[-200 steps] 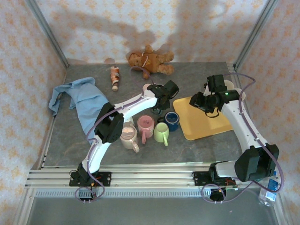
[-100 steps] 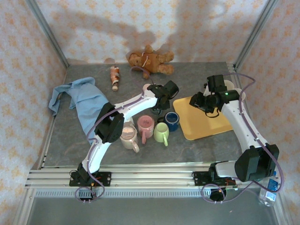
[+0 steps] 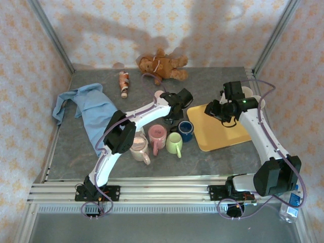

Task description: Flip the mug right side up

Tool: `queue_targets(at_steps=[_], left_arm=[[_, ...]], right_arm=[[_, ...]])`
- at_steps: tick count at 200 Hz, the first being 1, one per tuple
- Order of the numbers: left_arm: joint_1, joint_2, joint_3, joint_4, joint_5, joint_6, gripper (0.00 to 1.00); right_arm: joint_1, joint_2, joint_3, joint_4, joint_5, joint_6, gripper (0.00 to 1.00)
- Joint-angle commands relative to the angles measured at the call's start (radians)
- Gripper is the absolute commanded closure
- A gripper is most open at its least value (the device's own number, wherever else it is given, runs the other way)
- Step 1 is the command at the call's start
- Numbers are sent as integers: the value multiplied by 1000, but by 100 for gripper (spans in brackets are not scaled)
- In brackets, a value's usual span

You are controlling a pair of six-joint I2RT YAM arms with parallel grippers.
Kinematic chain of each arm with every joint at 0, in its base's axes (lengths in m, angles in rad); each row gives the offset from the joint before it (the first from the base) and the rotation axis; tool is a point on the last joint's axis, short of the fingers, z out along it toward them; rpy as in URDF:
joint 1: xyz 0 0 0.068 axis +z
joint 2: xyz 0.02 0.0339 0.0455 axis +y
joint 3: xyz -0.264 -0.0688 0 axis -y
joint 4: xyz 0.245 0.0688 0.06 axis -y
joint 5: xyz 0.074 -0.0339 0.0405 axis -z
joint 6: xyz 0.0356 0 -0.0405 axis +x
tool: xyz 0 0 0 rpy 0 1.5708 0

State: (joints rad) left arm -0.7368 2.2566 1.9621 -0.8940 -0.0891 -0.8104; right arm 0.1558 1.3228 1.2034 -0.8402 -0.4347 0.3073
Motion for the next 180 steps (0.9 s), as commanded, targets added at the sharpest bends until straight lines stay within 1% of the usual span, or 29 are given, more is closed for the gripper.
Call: queue_targets(at_steps=[1,29,76,117,180], left_arm=[[13,7,20,-39,-22,10,82],[13,-18,31,-46,-45,35,91],[16,-113,22,-8,-80,103,98],[18,-207,-32,59,-64,126,100],[30,-341,-153,198,-25,152,100]], right_arm=[[-6,-27,-4,7,12,10,58],[-6,-27,-9,13,-5,27,58],[-6,-41,-31,55,-53,89,59],[-3,-45,-42,78,-79,122,60],[19,-52,-37,94,-97,143,60]])
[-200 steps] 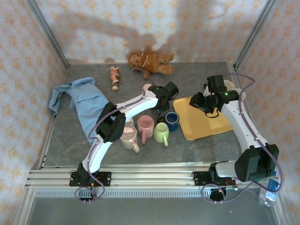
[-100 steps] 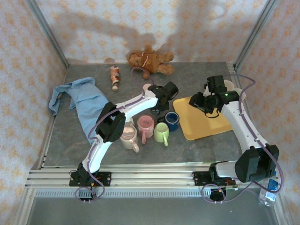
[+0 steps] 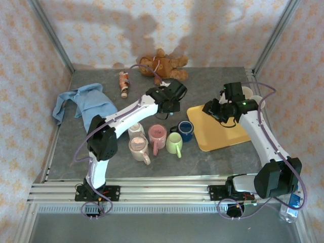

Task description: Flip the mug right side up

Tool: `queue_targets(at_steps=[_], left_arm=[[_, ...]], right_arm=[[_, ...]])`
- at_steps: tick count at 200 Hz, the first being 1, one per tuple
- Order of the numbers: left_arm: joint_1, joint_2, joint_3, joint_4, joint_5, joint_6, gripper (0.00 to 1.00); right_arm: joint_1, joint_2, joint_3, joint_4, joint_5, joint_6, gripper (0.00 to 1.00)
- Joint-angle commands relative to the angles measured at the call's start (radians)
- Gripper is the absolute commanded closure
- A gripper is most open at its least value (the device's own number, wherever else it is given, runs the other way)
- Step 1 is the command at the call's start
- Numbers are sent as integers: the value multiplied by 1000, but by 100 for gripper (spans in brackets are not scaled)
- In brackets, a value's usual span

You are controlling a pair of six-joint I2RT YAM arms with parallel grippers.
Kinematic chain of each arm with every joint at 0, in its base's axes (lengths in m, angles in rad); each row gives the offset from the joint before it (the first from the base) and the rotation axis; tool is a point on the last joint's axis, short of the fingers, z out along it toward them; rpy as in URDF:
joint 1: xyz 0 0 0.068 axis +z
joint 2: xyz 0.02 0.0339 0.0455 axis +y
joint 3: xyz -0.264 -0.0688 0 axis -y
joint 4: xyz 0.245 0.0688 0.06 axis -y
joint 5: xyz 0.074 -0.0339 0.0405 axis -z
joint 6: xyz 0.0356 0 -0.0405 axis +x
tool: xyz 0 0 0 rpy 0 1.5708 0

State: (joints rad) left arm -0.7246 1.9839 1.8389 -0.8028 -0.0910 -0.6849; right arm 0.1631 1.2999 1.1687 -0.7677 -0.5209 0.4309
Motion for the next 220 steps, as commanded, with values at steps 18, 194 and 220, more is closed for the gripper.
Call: queue_targets(at_steps=[18,194,220], left_arm=[[18,-138,-58,148,-15,46,100],[131,-660,-533,1021,349,118,100],[131,-665,-533,1069,376,124,100]], right_arm=[[17,-42,-6,47,-38,31,60],[145,-48,-203,1310,-405,815,54],[184,-10,-198,1437,-369,903,52]])
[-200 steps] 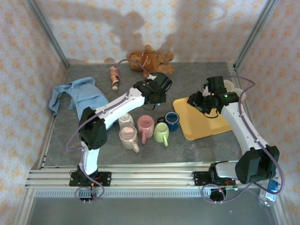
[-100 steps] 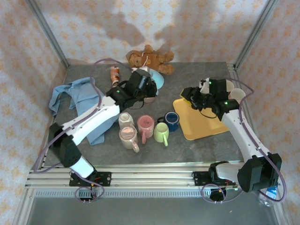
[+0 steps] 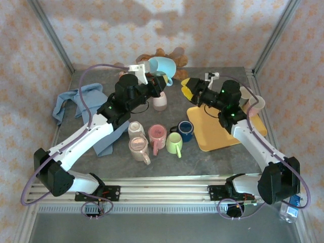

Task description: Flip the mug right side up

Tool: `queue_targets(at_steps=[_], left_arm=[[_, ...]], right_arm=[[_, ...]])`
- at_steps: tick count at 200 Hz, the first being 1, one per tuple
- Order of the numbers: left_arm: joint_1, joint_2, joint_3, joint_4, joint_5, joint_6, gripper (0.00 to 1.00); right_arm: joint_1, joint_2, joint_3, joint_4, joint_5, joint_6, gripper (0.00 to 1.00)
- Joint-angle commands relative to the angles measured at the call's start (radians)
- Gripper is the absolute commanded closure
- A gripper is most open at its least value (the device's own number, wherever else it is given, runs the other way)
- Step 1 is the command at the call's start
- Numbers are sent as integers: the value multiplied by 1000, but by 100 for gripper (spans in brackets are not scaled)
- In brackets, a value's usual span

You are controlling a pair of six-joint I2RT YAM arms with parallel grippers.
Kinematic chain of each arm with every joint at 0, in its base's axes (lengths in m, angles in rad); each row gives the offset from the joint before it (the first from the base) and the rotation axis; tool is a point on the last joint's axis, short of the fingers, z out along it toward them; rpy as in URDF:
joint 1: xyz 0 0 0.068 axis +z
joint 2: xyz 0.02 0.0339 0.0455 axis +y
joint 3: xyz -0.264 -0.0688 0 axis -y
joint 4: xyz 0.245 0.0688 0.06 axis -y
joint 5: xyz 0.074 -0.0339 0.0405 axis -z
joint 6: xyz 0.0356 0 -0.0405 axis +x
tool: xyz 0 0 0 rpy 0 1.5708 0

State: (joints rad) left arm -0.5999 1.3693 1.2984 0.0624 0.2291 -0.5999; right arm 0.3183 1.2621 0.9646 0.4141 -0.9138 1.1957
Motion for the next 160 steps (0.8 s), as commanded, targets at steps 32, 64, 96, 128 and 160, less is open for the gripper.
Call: queue_targets(at_steps=[32,64,96,128,160], left_arm=[[6,-48,-1,273,73,39,100],[6,-43,-23,356,82,33,100],[6,-41,-52,462,99,50,100],[6,-30,-46,501,111,48,100],[6,-17,-30,502,118,46,100]], right_arm=[[67,50,6,329,77,214,50],[84,39,-15,379,127,263,50],[86,32,-26,418,160,346,49],[88,40,-22,451,176,421,49],[94,79,-19,541,178,486,50]])
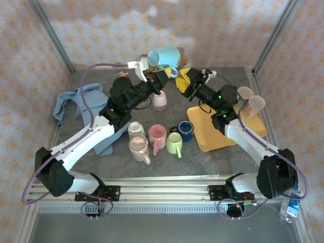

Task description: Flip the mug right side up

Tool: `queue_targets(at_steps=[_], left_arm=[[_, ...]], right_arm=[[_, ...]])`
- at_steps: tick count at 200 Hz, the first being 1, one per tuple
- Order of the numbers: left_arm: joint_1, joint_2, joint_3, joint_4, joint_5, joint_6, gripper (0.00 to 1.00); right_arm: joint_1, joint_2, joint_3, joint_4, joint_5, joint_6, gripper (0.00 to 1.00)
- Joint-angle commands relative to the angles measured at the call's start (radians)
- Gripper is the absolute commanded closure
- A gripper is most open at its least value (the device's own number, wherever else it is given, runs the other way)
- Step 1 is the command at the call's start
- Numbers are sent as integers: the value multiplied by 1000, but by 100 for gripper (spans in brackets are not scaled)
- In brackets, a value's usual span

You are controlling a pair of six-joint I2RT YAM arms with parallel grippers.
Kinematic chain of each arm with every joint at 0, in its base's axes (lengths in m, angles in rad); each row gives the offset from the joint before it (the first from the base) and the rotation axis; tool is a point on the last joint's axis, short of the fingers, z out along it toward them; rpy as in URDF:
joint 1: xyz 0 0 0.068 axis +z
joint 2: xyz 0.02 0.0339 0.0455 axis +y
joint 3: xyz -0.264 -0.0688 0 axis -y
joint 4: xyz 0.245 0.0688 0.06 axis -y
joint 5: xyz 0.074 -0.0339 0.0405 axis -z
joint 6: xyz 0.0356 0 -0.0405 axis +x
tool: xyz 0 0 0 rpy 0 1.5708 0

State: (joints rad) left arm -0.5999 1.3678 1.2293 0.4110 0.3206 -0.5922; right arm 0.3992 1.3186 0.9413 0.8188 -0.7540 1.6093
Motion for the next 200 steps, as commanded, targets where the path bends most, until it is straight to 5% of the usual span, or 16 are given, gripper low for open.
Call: queue_targets(at_steps=[1,144,200], left_arm=[[6,-15,40,153,26,38,100],[6,6,26,162,44,31,100],[6,-27,-25,136,24,19,100]], right_arm=[[14,24,4,139,19,74,50],[52,145,105,274,49,154,69],[53,123,131,171,47,44,98]])
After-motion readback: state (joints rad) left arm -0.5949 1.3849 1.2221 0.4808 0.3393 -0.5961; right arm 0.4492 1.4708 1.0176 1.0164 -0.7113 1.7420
